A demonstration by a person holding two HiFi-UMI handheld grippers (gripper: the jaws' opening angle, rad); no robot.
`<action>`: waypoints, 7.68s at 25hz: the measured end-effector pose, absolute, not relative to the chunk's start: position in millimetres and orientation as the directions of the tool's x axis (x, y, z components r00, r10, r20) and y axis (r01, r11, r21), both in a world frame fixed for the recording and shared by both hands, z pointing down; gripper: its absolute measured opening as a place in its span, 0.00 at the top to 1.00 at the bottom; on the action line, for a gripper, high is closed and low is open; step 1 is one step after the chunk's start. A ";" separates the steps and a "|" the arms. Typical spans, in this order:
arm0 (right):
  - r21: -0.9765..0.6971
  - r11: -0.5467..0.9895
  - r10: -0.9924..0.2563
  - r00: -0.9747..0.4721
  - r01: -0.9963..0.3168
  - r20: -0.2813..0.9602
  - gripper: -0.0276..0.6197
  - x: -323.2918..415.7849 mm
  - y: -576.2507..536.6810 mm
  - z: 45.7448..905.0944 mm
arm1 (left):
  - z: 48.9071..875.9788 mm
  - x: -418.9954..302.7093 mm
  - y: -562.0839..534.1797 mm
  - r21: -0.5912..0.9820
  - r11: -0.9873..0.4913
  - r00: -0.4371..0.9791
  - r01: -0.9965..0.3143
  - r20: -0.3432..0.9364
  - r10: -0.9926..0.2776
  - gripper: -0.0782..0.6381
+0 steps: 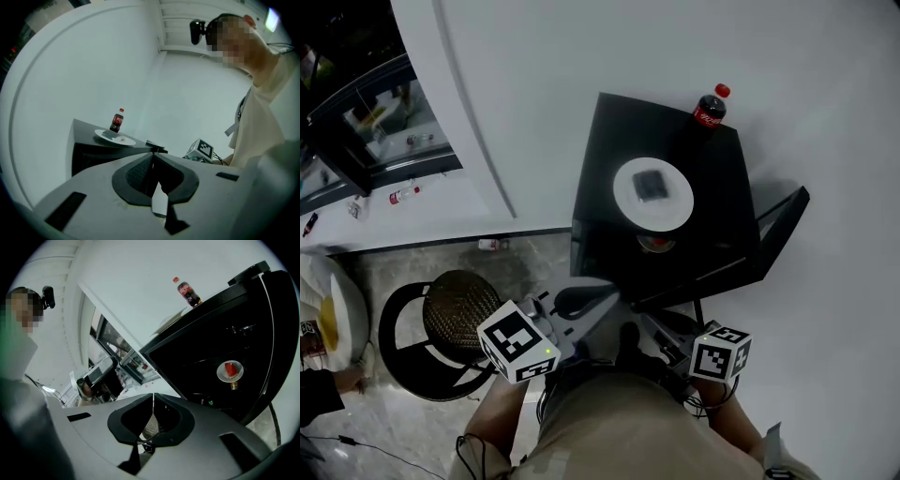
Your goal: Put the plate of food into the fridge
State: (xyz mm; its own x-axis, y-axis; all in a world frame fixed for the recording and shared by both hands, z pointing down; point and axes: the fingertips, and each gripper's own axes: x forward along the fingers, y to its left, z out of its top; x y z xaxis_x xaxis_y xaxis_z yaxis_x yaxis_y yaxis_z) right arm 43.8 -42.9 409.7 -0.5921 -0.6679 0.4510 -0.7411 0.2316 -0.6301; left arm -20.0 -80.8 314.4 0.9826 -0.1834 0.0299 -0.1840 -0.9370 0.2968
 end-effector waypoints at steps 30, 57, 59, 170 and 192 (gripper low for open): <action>-0.700 0.261 -0.642 -0.661 -0.665 0.388 0.92 91.7 -75.2 413.2 | 331.8 60.1 -151.8 -0.511 -0.854 0.785 -0.096 0.488 -0.381 0.56; -0.533 0.372 -0.629 -0.628 -0.760 0.458 0.92 84.9 -97.7 404.7 | 358.5 65.8 -177.3 -0.672 -0.740 0.658 0.005 0.560 -0.503 0.57; -0.520 0.373 -0.634 -0.620 -0.769 0.462 0.92 85.7 -99.2 404.8 | 358.0 65.9 -176.5 -0.671 -0.742 0.663 0.007 0.559 -0.499 0.58; -0.999 -0.048 -0.833 -0.552 -0.013 0.047 0.90 34.8 -49.4 383.4 | 371.6 -7.8 -22.8 -0.565 -0.823 0.862 0.056 0.443 -0.246 0.73; -0.999 -0.043 -0.857 -0.514 0.005 0.035 0.90 106.7 2.5 391.2 | 341.0 12.6 -8.0 0.134 -0.958 0.960 -0.254 0.155 -0.233 0.58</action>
